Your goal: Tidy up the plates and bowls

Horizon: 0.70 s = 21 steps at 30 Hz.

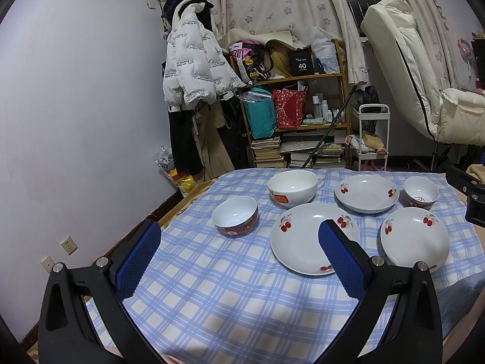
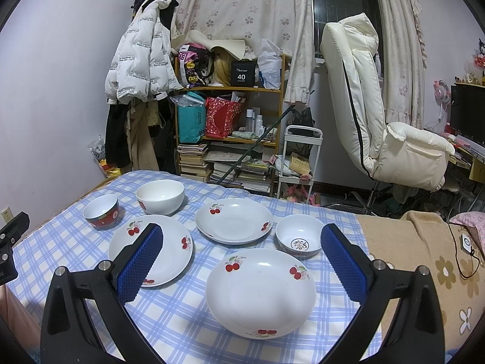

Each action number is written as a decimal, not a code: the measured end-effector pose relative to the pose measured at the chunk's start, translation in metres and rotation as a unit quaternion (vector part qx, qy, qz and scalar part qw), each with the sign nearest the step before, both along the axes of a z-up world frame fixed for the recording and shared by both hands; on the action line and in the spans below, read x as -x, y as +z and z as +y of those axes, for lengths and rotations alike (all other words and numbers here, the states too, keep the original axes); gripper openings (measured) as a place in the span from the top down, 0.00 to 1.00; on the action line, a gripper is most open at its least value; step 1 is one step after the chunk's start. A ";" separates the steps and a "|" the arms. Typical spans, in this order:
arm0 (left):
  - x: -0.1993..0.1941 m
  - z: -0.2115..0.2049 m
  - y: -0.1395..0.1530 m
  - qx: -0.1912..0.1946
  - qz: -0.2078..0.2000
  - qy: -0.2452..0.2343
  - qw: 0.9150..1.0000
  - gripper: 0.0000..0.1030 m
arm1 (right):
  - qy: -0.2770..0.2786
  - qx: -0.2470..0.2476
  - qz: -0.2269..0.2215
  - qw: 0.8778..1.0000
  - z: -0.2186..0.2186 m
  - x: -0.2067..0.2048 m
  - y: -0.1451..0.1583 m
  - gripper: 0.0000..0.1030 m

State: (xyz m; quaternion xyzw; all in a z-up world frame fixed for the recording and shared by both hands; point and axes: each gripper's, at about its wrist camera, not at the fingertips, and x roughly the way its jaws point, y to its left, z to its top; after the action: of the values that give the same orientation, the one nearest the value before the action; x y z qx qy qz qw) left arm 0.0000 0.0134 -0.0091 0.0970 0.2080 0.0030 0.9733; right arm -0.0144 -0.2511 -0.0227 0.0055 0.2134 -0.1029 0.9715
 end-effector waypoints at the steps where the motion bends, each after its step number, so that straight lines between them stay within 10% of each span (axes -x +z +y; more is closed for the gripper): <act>1: 0.000 -0.002 0.001 0.000 0.001 0.000 1.000 0.01 | 0.000 0.000 0.000 1.000 0.000 0.000 0.000 0.00; 21: 0.001 -0.005 0.001 -0.007 0.002 0.001 1.000 0.01 | 0.000 0.000 0.001 1.000 0.000 -0.001 0.000 0.00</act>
State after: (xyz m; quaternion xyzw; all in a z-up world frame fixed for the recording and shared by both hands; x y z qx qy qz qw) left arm -0.0015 0.0089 -0.0082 0.1039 0.2099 0.0052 0.9722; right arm -0.0139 -0.2509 -0.0230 0.0057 0.2143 -0.1032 0.9713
